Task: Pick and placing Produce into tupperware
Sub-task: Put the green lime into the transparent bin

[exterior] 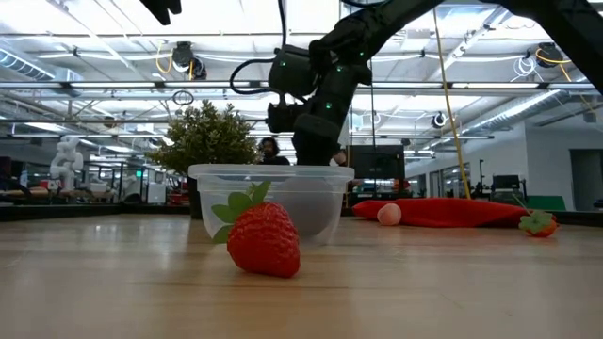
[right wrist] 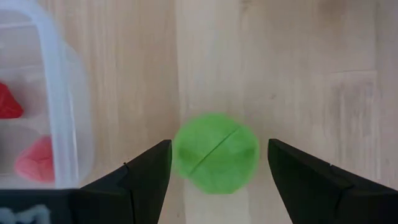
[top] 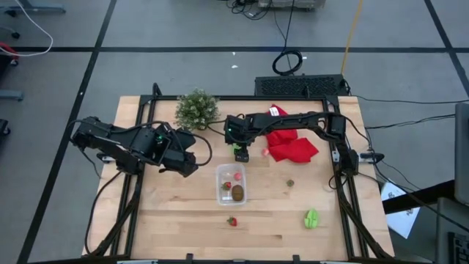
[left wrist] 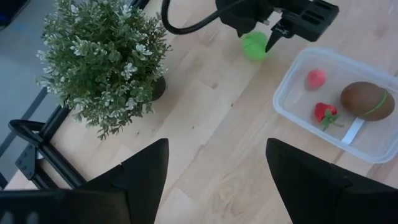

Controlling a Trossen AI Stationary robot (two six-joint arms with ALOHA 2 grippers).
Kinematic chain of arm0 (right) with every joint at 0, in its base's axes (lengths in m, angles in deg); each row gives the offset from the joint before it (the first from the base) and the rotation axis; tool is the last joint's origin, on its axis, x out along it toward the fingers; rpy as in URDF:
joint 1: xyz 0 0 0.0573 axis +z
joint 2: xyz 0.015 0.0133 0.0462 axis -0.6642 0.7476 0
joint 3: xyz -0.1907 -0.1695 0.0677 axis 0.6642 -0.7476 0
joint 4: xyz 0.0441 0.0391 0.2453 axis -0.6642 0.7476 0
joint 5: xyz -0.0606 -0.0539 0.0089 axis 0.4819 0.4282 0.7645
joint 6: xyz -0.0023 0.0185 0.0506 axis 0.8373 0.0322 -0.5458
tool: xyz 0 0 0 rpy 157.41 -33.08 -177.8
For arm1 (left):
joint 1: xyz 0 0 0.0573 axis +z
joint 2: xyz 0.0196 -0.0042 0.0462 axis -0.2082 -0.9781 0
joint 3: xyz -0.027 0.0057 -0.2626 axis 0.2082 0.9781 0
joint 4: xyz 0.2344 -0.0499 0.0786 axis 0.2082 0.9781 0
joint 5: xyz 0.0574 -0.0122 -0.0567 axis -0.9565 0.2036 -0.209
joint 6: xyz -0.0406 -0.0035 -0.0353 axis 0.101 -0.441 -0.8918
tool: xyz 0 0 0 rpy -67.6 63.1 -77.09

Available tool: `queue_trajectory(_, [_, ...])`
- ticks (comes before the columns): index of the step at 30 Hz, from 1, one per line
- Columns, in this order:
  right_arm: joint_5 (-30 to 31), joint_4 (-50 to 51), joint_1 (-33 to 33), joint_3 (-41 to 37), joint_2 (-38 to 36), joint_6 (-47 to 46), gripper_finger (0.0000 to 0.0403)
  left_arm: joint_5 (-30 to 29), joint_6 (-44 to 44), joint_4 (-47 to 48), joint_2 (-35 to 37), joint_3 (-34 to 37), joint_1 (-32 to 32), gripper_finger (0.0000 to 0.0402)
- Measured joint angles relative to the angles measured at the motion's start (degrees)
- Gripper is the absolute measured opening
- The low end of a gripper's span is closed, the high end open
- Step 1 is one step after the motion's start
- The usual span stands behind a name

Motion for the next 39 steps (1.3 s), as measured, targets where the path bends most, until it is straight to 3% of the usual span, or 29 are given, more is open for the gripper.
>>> queue_trajectory(27, [-0.2, -2.4, -1.2, 0.0, 2.6, -0.3, 0.0254, 1.4, 0.0, 0.0, 0.0, 0.0, 0.0, 0.0274])
queue_trajectory(39, [-0.3, -2.2, -1.1, 0.0, 2.6, -1.0, 0.0211, 1.5, -0.1, -0.1, 0.0, 0.0, 0.0, 0.0273])
